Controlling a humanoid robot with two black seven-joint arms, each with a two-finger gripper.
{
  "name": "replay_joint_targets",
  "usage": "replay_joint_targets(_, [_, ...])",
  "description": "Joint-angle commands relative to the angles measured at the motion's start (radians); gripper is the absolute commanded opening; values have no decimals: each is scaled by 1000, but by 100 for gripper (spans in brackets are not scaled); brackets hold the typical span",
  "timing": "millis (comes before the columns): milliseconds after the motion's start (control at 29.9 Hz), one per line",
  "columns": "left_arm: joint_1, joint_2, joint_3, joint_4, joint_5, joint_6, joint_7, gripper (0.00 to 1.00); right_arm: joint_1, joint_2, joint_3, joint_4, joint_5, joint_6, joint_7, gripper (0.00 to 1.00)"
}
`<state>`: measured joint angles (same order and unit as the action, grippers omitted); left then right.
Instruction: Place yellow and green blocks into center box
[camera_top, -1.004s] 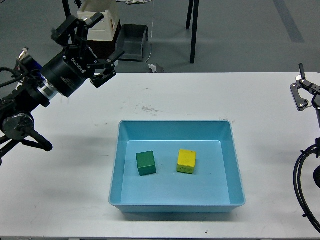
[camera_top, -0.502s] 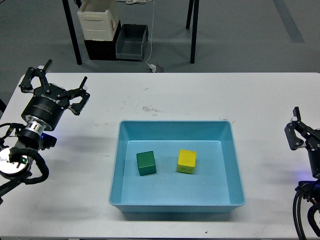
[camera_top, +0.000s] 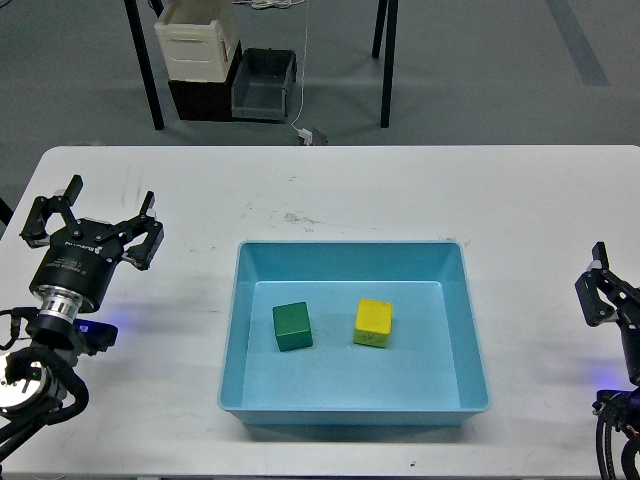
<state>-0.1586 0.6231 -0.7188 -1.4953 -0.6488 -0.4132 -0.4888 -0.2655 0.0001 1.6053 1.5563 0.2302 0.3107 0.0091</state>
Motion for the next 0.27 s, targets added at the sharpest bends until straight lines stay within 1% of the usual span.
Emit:
replay_joint_targets(0, [43,-31,-1,-3,1,-13,0,100,-11,0,-14,-4,0,-1,0,100])
replay_joint_targets(234, [47,-36,-1,-6,1,-16,0,100,-11,0,-22,-5,0,4,2,100])
